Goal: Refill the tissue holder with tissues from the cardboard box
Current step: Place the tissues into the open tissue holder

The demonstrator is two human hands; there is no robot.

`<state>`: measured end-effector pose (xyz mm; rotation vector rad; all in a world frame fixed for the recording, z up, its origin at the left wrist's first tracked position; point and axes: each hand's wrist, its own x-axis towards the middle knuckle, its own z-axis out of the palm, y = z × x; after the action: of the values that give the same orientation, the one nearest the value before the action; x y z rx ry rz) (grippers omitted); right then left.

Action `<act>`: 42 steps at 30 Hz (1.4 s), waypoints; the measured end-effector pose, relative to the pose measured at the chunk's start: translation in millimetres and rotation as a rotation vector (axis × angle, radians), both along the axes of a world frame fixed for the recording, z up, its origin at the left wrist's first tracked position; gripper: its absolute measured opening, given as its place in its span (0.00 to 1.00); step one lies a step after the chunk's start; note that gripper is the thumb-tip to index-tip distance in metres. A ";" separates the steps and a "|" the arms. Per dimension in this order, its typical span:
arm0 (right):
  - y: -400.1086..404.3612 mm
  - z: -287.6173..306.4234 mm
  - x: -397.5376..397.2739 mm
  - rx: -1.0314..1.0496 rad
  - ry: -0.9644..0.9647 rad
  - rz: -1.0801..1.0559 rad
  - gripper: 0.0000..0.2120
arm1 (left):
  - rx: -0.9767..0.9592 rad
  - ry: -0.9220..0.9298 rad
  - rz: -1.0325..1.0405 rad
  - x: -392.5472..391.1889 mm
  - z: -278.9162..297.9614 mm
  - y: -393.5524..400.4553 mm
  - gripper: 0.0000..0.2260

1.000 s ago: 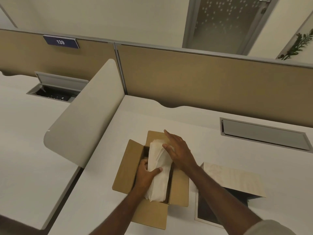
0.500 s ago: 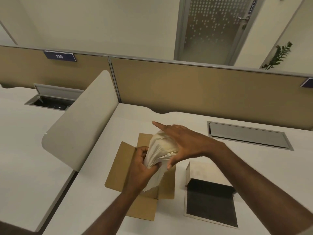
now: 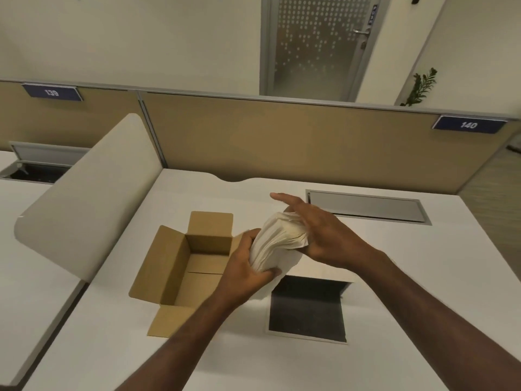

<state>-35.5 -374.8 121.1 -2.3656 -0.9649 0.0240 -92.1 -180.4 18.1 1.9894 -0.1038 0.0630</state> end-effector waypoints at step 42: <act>-151.0 -294.1 -76.9 0.387 0.689 -0.760 0.28 | 0.079 0.458 0.032 -15.2 -176.7 -37.7 0.26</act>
<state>-112.4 -525.8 -173.0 -1.9824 0.2496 0.3025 -107.3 -218.1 -158.6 2.0346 0.2239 -0.3799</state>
